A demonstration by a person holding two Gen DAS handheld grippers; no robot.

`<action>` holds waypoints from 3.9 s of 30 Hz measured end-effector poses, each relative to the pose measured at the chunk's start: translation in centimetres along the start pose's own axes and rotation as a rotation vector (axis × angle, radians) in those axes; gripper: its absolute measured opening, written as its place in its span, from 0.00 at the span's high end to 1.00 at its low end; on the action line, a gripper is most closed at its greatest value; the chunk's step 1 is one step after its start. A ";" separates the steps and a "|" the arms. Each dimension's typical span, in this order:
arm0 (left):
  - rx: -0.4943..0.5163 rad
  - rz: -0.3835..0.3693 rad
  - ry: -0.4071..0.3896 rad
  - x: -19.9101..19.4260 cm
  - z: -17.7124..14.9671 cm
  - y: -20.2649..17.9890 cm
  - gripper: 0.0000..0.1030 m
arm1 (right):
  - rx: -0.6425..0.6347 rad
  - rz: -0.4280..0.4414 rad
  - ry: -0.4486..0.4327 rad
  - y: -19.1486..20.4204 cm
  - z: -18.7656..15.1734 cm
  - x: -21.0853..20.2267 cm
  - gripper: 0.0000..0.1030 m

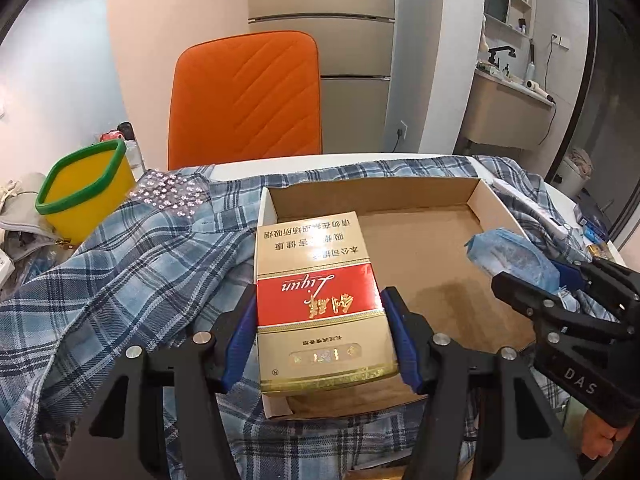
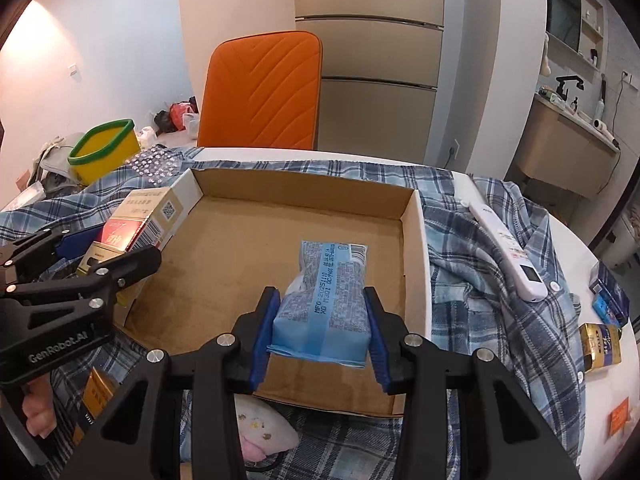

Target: Organize soft objects

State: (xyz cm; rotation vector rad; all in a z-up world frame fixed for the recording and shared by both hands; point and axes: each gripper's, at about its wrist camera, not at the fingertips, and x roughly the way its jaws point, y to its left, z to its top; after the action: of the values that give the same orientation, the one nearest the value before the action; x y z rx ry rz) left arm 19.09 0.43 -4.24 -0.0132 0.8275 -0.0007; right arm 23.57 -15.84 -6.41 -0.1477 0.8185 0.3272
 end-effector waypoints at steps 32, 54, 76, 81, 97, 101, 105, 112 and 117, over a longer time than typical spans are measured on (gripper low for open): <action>0.016 -0.049 -0.365 -12.7 -0.2 -1.5 0.00 | 0.114 -0.059 -0.271 -2.9 1.2 -10.3 0.36; 0.054 -0.040 -0.556 -17.5 -9.7 -1.8 0.00 | 0.112 -0.107 -0.494 -0.6 -8.6 -21.0 0.13; -0.021 -0.083 -0.325 -12.6 -10.4 0.4 0.00 | 0.169 -0.152 -0.490 -1.1 -11.9 -18.4 0.00; 0.000 -0.103 -0.235 -11.4 -10.4 0.1 0.01 | 0.144 -0.170 -0.496 -0.8 -12.1 -18.6 0.00; 0.017 -0.200 0.026 -7.0 -10.5 -0.9 0.24 | 0.133 -0.176 -0.484 -0.5 -12.0 -18.7 0.00; 0.014 -0.204 0.053 -6.4 -10.6 -0.9 0.35 | 0.132 -0.178 -0.483 -0.5 -12.0 -18.6 0.00; 0.019 -0.205 0.079 -6.0 -10.6 -1.0 0.41 | 0.128 -0.179 -0.479 -0.5 -12.0 -18.5 0.00; 0.027 -0.202 0.107 -5.5 -10.6 -1.1 0.48 | 0.126 -0.180 -0.474 -0.6 -12.1 -18.3 0.00; 0.032 -0.215 0.044 -6.7 -10.6 -1.1 0.50 | 0.142 -0.190 -0.473 -0.9 -12.3 -18.3 0.00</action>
State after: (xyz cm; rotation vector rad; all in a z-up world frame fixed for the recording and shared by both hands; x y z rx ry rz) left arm 6.76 -0.70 -6.46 -0.0720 0.8665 -0.2170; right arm 3.75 -24.01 -1.20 -0.0118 0.3530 0.1149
